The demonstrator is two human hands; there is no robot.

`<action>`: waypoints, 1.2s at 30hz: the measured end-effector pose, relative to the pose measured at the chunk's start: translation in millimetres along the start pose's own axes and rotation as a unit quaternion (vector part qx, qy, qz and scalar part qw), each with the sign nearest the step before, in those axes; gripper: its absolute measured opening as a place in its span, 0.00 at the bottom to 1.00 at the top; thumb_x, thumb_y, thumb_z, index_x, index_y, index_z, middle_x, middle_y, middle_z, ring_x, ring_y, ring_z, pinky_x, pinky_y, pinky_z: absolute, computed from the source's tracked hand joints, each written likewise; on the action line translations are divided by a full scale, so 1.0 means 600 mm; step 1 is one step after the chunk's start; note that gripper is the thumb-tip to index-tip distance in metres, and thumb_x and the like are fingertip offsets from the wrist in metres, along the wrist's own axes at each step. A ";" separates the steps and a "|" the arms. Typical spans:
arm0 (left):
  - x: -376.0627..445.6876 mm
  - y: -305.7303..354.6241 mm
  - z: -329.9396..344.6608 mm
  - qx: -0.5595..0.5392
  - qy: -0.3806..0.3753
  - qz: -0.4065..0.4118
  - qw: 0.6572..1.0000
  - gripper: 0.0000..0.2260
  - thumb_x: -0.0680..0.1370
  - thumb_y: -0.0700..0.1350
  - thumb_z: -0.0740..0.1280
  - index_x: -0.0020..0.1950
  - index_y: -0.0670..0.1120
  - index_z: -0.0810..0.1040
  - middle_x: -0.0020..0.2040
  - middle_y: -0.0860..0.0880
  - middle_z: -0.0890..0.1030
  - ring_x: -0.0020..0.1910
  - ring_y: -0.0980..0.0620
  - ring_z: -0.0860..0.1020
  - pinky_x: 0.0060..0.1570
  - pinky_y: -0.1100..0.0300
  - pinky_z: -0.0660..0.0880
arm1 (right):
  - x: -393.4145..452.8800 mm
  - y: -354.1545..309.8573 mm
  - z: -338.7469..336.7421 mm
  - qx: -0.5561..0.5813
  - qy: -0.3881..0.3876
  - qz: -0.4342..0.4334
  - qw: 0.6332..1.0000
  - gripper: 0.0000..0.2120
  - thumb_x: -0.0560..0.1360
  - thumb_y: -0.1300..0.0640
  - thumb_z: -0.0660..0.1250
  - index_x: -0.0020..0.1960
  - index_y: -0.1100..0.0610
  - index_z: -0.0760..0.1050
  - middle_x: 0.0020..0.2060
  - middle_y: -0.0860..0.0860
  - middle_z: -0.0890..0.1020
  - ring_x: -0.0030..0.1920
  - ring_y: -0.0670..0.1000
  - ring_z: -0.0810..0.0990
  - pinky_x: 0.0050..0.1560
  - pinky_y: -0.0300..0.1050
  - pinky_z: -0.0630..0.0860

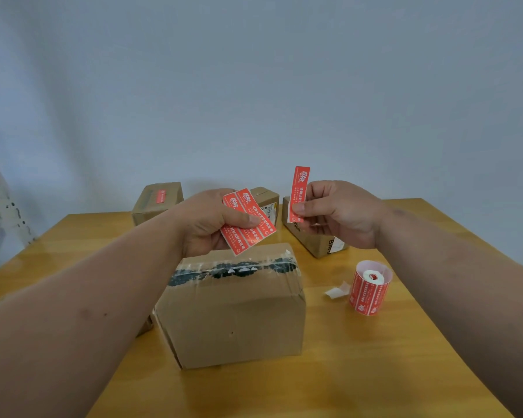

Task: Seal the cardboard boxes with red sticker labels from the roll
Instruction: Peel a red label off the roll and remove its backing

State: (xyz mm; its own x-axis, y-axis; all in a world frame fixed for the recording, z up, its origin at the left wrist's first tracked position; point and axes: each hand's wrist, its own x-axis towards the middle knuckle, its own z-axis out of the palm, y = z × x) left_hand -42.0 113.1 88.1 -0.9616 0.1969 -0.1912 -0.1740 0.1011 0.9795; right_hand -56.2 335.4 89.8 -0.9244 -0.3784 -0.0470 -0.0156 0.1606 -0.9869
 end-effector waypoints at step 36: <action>0.032 -0.012 0.091 0.263 0.080 0.066 0.959 0.06 0.79 0.47 0.68 0.52 0.45 0.79 0.48 0.46 0.79 0.42 0.51 0.72 0.38 0.60 0.70 | -0.009 0.058 -0.065 -0.495 0.046 0.150 0.854 0.07 0.78 0.62 0.62 0.55 0.62 0.74 0.48 0.55 0.85 0.46 0.52 0.85 0.55 0.51 0.80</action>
State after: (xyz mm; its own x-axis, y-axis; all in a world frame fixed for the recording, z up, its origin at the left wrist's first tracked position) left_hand -47.7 169.6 74.0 -0.9955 0.0937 -0.0145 0.0418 0.5718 0.8194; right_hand -66.8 378.5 61.6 -0.9689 -0.1175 -0.2177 -0.0440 0.9478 -0.3158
